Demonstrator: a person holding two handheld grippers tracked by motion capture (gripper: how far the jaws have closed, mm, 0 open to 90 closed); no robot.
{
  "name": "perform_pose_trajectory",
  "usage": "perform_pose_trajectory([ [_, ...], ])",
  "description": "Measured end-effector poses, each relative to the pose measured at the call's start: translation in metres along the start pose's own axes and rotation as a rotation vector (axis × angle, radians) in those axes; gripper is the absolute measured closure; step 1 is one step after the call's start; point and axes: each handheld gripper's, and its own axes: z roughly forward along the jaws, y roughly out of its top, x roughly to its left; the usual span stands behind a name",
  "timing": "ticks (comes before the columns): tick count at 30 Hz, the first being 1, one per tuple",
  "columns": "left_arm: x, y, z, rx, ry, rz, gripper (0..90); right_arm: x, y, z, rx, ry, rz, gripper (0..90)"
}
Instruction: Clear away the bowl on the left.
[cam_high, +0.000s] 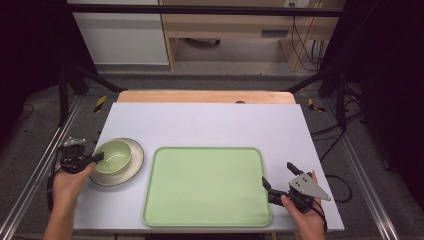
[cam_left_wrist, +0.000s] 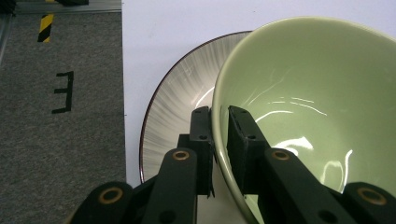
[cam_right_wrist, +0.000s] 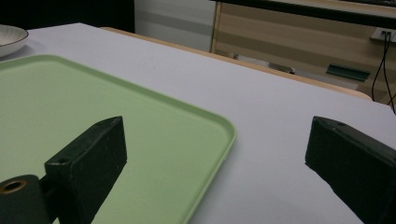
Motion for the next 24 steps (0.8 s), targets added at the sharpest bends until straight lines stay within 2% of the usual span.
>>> perform_pose_trajectory([
  [7, -0.0007, -0.0004, 0.0012, 0.000, 0.008, -0.008, 81.1, 0.0004, -0.0002, 0.0003, 0.003, 0.006, -0.004, 5.6],
  [14, 0.0013, -0.0014, 0.0012, -0.011, -0.006, -0.032, 82.1, 0.0007, -0.0005, 0.0007, 0.008, 0.008, -0.004, 5.6],
  [24, 0.0065, -0.0032, -0.0019, -0.051, -0.060, -0.090, 83.3, 0.0000, -0.0001, -0.0001, 0.004, 0.008, -0.004, 5.6],
])
